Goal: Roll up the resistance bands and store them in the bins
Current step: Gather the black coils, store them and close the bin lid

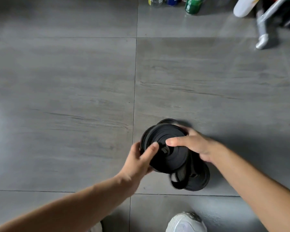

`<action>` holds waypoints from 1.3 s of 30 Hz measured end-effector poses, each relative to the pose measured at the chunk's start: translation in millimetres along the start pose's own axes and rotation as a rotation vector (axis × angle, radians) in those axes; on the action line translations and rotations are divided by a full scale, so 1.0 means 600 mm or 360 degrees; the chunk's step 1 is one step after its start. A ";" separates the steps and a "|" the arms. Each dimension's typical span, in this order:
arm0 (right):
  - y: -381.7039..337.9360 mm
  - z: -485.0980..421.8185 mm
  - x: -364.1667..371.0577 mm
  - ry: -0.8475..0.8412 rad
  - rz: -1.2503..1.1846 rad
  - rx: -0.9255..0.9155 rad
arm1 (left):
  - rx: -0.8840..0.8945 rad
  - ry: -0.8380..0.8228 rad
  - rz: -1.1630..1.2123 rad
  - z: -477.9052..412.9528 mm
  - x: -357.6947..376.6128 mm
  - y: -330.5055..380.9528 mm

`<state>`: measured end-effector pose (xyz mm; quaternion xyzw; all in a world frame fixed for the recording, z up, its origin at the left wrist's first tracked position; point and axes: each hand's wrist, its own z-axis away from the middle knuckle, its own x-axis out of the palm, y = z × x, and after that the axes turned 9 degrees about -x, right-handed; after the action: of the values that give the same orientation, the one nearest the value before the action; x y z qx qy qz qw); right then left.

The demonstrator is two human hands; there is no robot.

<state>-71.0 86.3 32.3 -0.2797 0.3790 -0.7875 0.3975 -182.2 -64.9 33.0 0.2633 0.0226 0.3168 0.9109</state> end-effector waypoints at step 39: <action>0.176 0.097 -0.094 0.0708 0.1936 -0.0877 | -0.0205 0.0066 -0.0340 -0.112 -0.022 0.034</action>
<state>45.9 70.0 -29.7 0.0590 0.7261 -0.3393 0.5952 -218.0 -27.8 -16.6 0.1938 0.0491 0.2241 0.9538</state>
